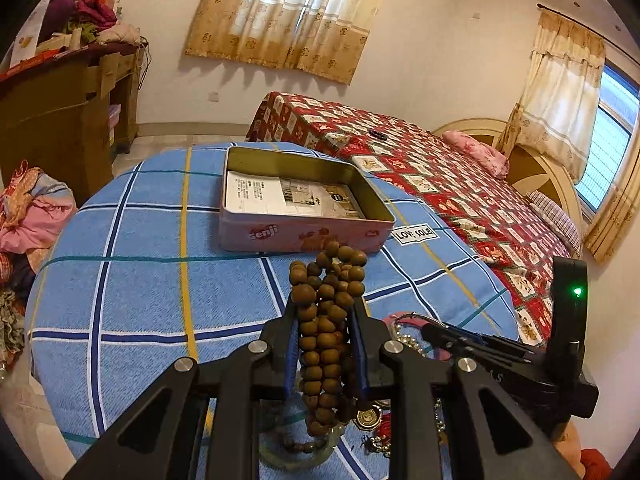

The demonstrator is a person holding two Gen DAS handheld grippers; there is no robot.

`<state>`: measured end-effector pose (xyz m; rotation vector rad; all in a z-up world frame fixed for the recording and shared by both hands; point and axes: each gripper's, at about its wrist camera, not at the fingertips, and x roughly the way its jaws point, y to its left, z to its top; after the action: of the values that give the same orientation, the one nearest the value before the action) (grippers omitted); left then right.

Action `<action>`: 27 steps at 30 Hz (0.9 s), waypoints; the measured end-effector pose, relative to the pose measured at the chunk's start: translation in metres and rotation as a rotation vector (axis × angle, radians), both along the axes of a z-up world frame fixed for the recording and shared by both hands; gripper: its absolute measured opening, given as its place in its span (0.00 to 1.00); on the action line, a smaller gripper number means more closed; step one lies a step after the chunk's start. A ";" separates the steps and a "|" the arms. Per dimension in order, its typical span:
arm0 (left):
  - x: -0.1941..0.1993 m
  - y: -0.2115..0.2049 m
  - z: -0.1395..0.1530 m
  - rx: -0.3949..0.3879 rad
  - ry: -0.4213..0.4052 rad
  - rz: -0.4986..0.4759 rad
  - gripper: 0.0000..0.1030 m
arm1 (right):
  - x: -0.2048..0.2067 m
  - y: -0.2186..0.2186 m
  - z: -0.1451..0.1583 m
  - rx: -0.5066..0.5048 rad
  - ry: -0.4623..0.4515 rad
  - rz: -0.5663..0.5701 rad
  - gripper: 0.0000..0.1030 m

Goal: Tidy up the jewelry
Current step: 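Grasp the silver bangle with the right tool while the left tool holds the beads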

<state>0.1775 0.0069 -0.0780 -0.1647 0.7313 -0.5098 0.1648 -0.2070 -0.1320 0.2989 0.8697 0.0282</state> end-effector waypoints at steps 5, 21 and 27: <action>0.001 0.005 -0.005 -0.013 0.019 0.005 0.22 | -0.012 -0.008 0.011 0.027 -0.066 -0.028 0.12; -0.002 0.017 -0.013 -0.028 0.052 0.029 0.22 | -0.008 0.034 0.018 -0.156 -0.067 0.088 0.96; -0.002 0.024 -0.014 -0.037 0.049 0.041 0.22 | 0.005 0.047 0.004 -0.230 -0.003 0.138 0.73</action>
<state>0.1751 0.0310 -0.0920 -0.2270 0.7656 -0.4820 0.1697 -0.1605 -0.1277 0.0235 0.8801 0.0564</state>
